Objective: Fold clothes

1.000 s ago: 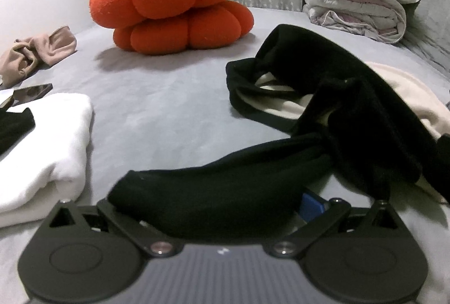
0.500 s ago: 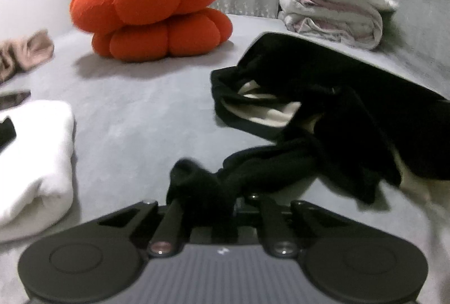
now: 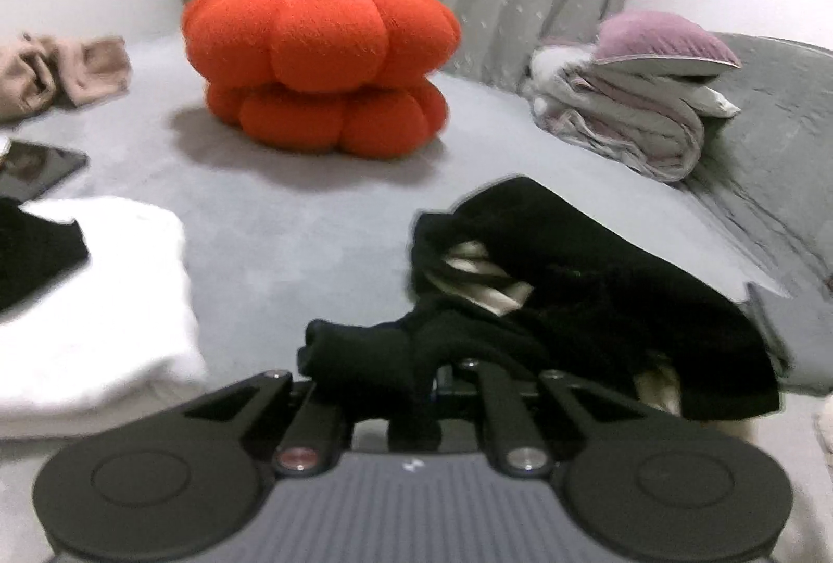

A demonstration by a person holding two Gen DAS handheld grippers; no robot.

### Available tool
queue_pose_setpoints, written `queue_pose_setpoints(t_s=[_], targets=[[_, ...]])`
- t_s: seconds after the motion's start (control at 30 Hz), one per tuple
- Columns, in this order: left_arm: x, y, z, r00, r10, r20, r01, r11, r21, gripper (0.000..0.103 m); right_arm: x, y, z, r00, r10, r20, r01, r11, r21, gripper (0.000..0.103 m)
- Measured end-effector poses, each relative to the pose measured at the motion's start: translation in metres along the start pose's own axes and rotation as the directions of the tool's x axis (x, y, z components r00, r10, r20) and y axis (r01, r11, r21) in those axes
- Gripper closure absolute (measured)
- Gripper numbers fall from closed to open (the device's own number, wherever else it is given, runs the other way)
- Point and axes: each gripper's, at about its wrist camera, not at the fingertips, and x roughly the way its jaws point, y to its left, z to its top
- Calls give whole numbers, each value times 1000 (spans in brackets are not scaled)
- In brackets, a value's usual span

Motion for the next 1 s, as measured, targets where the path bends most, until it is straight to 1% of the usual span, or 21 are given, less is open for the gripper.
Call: queue_pose_setpoints(t_s=[0.03, 0.07, 0.1, 0.17, 0.23, 0.3, 0.33, 0.37, 0.4, 0.43, 0.47, 0.5, 0.53, 0.57, 0.6, 0.63, 0.67, 0.73, 0.8, 0.9, 1.0], targets=[[2, -1, 0, 1000, -7, -24, 7, 1000, -5, 85, 10, 6, -5, 998, 17, -54, -18, 1000, -18, 41], [3, -3, 0, 999, -11, -31, 11, 1000, -3, 72, 18, 11, -8, 996, 32, -88, -36, 999, -38, 34], [4, -6, -1, 999, -12, -36, 12, 1000, 3, 57, 25, 17, -8, 993, 49, -105, -55, 997, -53, 31], [6, -16, -2, 1000, 8, -22, -6, 999, 54, 44, 32, 24, -8, 990, 77, -115, -84, 995, -56, 31], [9, -24, -2, 1000, 8, -17, -6, 996, 91, 36, 40, 29, -4, 986, 110, -127, -117, 992, -52, 31], [13, -31, -4, 1000, -8, -26, 11, 994, 113, 17, 44, 34, -7, 981, 125, -150, -138, 988, -73, 31], [16, -34, -5, 999, -15, -32, 19, 992, 123, 16, 44, 37, -12, 978, 128, -166, -146, 984, -100, 32], [20, -37, -7, 999, -10, -34, 15, 990, 140, 16, 46, 41, -15, 976, 124, -177, -148, 981, -129, 36], [24, -41, -9, 999, -3, -35, 9, 988, 157, 16, 49, 45, -19, 975, 113, -189, -143, 978, -155, 61], [29, -43, -10, 999, 14, -34, -8, 984, 178, 16, 53, 49, -22, 975, 98, -201, -135, 974, -179, 96], [34, -44, -12, 999, 31, -34, -24, 981, 192, 16, 56, 51, -24, 976, 82, -204, -122, 974, -192, 103], [41, -44, -14, 998, 51, -35, -43, 977, 208, 16, 59, 52, -24, 977, 65, -203, -107, 974, -201, 101], [46, -43, -16, 997, 63, -40, -53, 975, 218, 16, 58, 52, -24, 980, 52, -194, -93, 973, -211, 101], [51, -42, -18, 996, 77, -46, -64, 972, 226, 25, 56, 52, -24, 982, 40, -183, -80, 972, -221, 101], [55, -38, -18, 994, 95, -58, -80, 971, 227, 63, 51, 51, -22, 987, 28, -159, -63, 974, -219, 102], [59, -33, -18, 991, 111, -73, -92, 970, 225, 86, 46, 49, -19, 991, 17, -130, -44, 976, -212, 102], [61, -26, -15, 989, 110, -101, -88, 976, 200, 93, 39, 45, -13, 995, 2, -98, -21, 979, -201, 102], [56, -10, -8, 993, 60, -99, -48, 992, 117, 94, 24, 34, 0, 998, -62, -16, 59, 983, -173, 102], [42, -5, 0, 997, 70, -44, -65, 992, 106, 95, 11, 13, 9, 985, -167, 50, 172, 976, -134, 102], [11, 6, 19, 995, 82, 56, -85, 995, 54, 95, -12, -32, 19, 934, -336, 117, 340, 940, -17, 102], [-29, 28, 42, 973, 129, 192, -125, 992, -34, 95, -31, -73, 21, 877, -465, 123, 455, 885, 102, 102]])
